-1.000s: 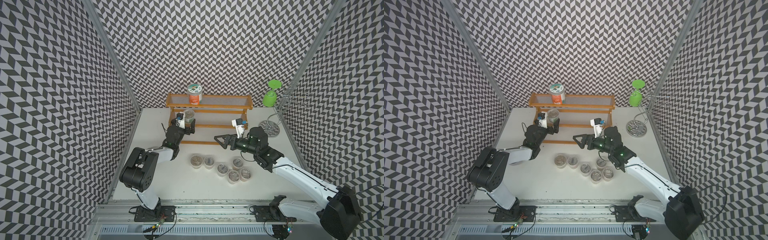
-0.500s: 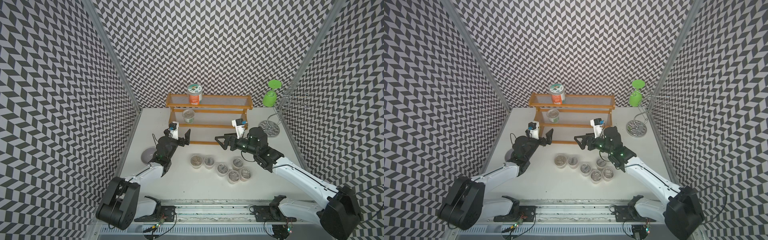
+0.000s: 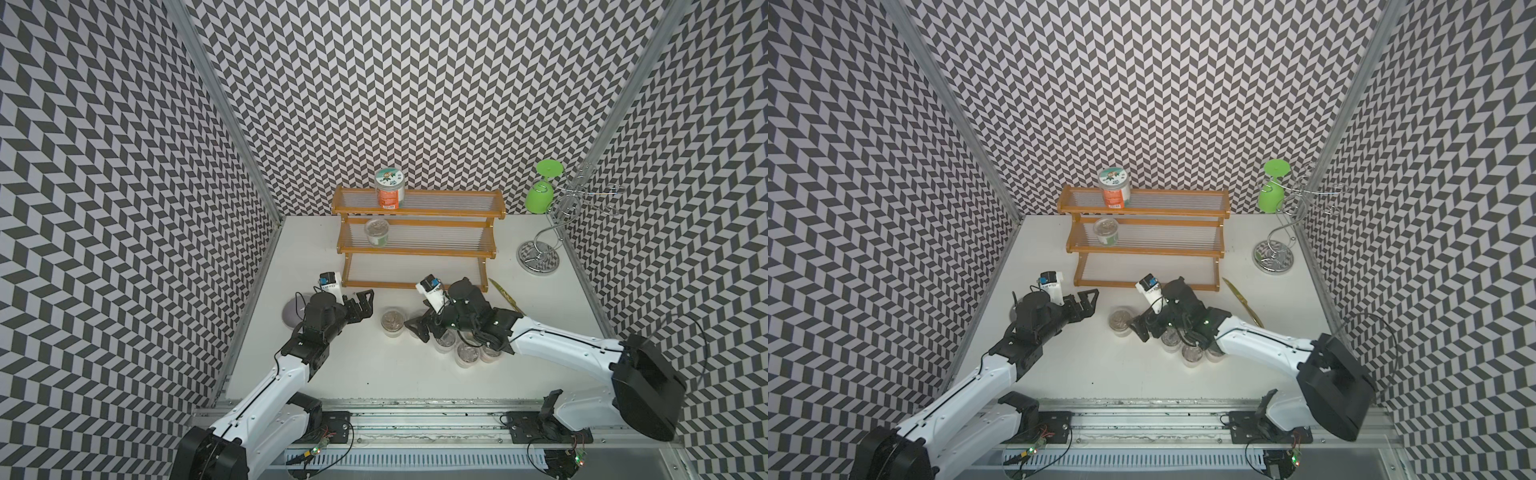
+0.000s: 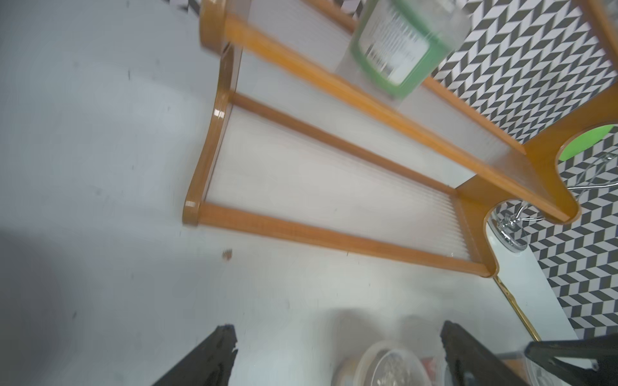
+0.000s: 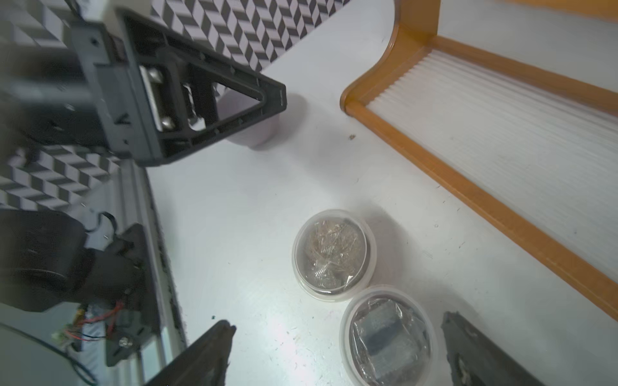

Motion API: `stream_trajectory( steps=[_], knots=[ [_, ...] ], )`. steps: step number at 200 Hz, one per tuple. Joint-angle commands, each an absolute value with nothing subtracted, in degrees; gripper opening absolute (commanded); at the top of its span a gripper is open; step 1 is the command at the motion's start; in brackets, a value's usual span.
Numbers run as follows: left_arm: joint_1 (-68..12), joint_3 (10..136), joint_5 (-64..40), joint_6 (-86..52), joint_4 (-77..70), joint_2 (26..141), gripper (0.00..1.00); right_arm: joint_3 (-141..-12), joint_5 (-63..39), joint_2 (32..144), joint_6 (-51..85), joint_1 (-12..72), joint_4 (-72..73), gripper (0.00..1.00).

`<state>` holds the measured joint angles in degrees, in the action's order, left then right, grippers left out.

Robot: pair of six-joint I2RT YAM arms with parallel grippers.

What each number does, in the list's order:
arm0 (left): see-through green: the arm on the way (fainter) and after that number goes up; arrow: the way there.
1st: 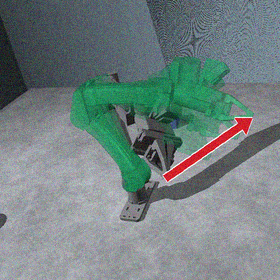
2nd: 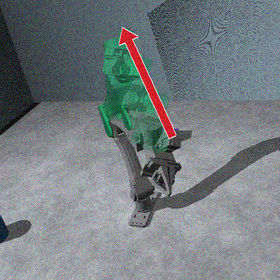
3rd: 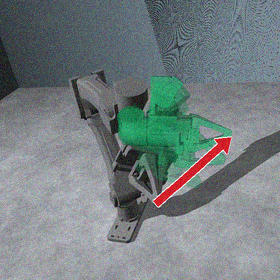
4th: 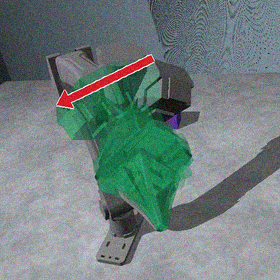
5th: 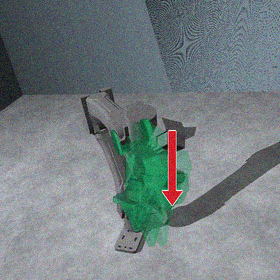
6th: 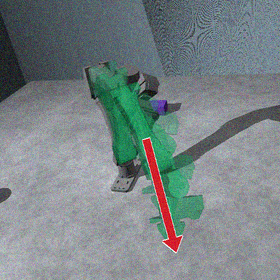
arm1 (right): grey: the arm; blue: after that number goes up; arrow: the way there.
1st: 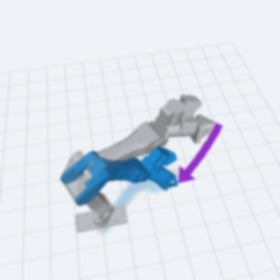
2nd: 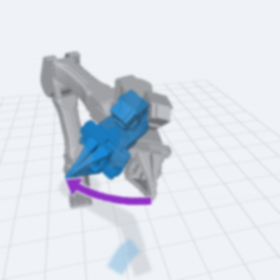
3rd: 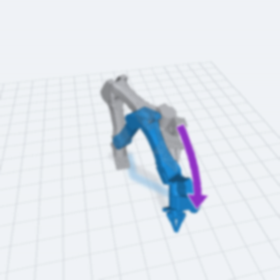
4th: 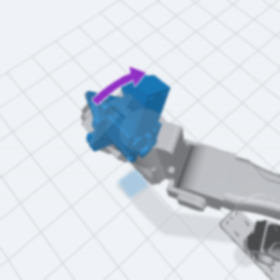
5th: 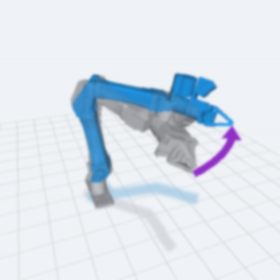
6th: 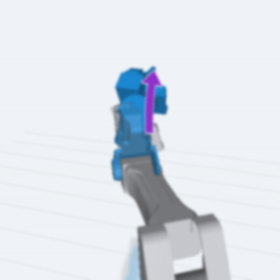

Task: Place the seed container on the shelf
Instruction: Pick up the seed jar at the center of the board.

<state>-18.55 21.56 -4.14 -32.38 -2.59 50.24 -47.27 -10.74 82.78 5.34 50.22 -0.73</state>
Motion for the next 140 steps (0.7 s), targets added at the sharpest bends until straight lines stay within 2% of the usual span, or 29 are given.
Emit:
stream_trajectory(
  steps=[1, 21, 71, 140],
  knots=[
    [-18.0, 20.0, -3.3, -36.7, 2.7, 46.0, 1.0, -51.6, -4.1, 87.7, -1.3, 53.0, -3.6, 0.99],
    [-17.9, 17.9, -2.6, -37.5, 1.9, 42.8, 1.0, -54.1, -1.0, 91.3, -3.5, 55.0, -3.9, 1.0],
    [-17.8, 16.6, -4.8, -36.1, 0.7, 41.5, 0.99, -57.6, -0.9, 96.1, -6.7, 55.7, -0.4, 0.99],
    [-17.7, 16.6, -2.7, -35.3, 2.1, 40.3, 1.0, -67.2, -1.9, 106.0, -11.0, 55.8, -8.4, 1.0]
  ],
)
